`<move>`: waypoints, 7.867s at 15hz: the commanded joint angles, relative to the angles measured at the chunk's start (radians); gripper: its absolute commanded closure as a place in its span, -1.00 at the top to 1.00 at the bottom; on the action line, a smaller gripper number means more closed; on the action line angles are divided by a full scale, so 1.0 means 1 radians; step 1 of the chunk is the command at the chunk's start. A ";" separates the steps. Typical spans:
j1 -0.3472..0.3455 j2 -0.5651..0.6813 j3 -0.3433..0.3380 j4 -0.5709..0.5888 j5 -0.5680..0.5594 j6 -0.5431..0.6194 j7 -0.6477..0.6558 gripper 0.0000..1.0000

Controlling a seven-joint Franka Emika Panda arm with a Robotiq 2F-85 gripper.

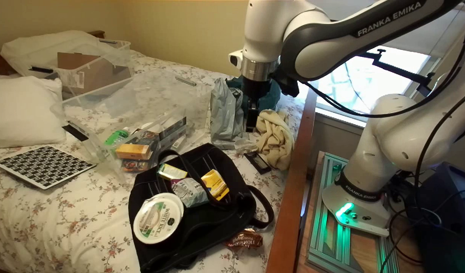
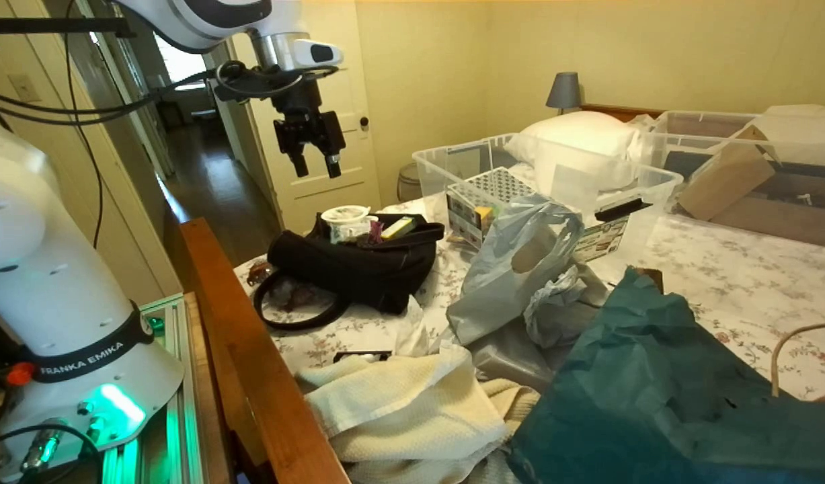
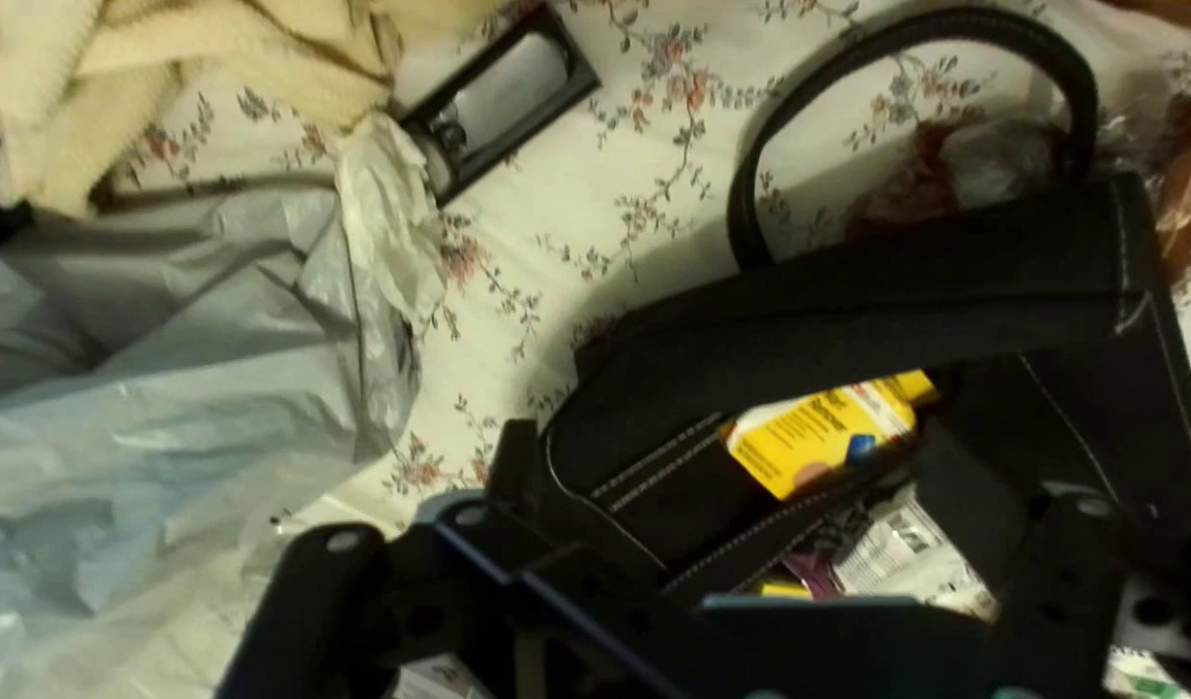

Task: Put the yellow box in the clear container.

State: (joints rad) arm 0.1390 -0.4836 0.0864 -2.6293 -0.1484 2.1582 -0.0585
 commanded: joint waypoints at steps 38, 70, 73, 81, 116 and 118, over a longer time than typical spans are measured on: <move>0.069 0.542 0.078 0.228 0.064 0.191 -0.167 1.00; -0.152 0.999 0.149 0.418 0.122 0.342 -0.491 0.09; -0.177 0.999 0.170 0.419 0.138 0.336 -0.533 -0.30; -0.207 0.977 0.193 0.405 0.177 0.324 -0.610 -1.00; -0.116 0.447 -0.001 0.166 0.692 0.391 -0.360 -0.99; -0.116 0.445 -0.022 0.196 0.769 0.377 -0.337 -0.99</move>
State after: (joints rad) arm 0.0051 -0.0403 0.1027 -2.4803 0.5221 2.5577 -0.4313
